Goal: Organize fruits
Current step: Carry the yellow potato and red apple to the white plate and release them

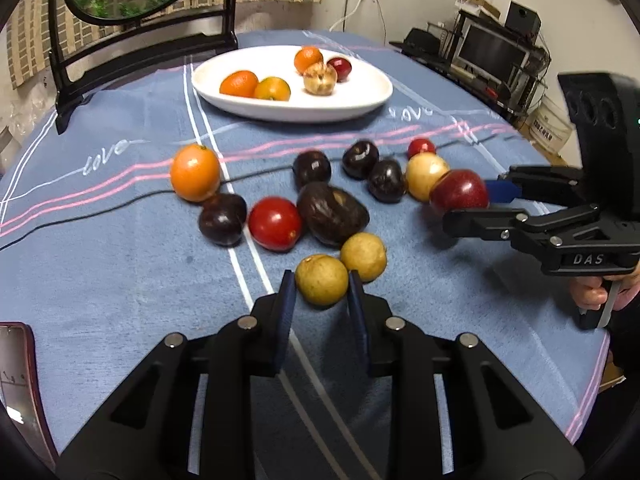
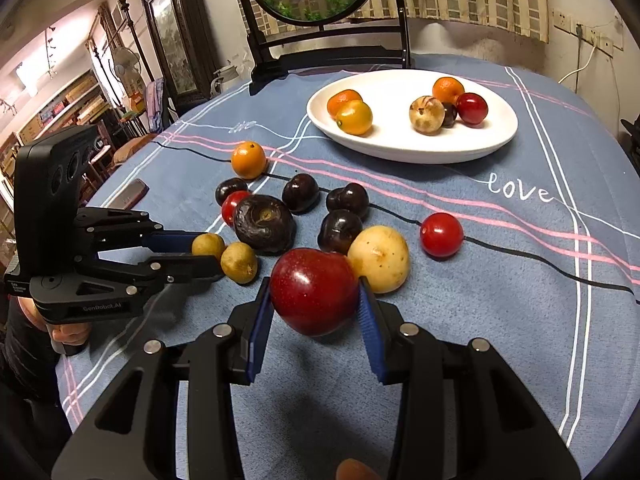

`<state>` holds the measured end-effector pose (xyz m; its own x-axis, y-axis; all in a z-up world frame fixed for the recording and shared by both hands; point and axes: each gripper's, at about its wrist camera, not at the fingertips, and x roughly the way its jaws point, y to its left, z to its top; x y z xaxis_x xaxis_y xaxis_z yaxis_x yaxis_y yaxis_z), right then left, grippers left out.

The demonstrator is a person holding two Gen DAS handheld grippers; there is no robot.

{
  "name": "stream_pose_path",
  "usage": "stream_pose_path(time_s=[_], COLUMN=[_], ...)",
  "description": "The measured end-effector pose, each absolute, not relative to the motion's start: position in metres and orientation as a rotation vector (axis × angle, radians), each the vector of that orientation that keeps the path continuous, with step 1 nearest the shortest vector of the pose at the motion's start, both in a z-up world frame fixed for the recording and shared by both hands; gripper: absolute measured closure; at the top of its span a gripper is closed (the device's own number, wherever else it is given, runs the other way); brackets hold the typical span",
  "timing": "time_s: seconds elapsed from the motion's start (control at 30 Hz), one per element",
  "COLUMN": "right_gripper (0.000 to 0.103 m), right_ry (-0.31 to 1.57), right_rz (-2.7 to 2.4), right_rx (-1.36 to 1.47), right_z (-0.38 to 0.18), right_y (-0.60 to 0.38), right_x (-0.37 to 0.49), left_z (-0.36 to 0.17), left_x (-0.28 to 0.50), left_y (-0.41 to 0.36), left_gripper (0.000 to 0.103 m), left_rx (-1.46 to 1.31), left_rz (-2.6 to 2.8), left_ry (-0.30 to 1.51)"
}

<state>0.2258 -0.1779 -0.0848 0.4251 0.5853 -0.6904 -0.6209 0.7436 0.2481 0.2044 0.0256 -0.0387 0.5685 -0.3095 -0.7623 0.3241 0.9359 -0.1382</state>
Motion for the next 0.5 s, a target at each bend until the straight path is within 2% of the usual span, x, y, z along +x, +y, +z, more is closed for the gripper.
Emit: stream_pose_path(time_s=[0.27, 0.5], right_gripper=[0.062, 0.061], right_ry=[0.738, 0.726], right_rz=[0.604, 0.516], right_rx=[0.070, 0.101], right_z=[-0.057, -0.065], right_y=[-0.199, -0.195], right_x=[0.291, 0.366], left_z=[0.013, 0.015], left_x=[0.258, 0.355], left_y=[0.012, -0.012], left_gripper=[0.076, 0.076], left_rx=[-0.012, -0.012], left_rz=[-0.375, -0.319], left_ry=[0.800, 0.835])
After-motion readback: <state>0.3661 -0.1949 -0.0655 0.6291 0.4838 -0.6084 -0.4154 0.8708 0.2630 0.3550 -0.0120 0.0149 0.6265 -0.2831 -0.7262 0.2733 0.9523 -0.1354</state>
